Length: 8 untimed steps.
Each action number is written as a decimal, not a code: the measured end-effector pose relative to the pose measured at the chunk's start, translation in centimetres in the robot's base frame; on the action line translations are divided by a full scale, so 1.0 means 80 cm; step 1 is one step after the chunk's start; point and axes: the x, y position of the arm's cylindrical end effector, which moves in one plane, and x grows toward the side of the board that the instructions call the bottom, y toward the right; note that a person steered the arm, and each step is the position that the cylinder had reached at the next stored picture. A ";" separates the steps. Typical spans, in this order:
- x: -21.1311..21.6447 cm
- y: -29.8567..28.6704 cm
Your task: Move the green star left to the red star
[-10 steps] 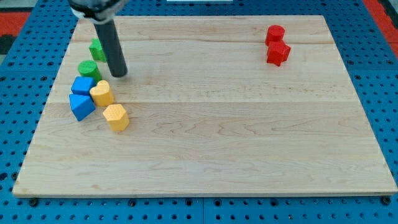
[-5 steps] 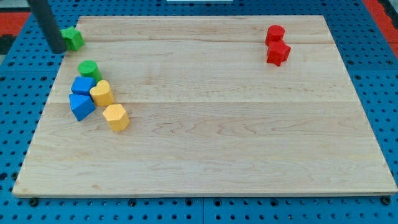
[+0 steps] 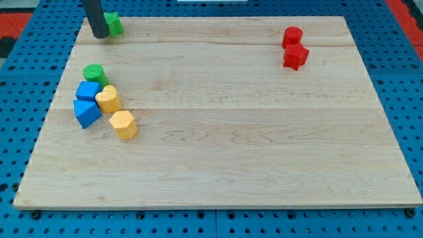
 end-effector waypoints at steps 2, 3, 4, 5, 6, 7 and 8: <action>-0.054 -0.031; -0.065 0.054; -0.027 0.198; 0.011 0.366; 0.015 0.431; 0.016 0.372; 0.032 0.278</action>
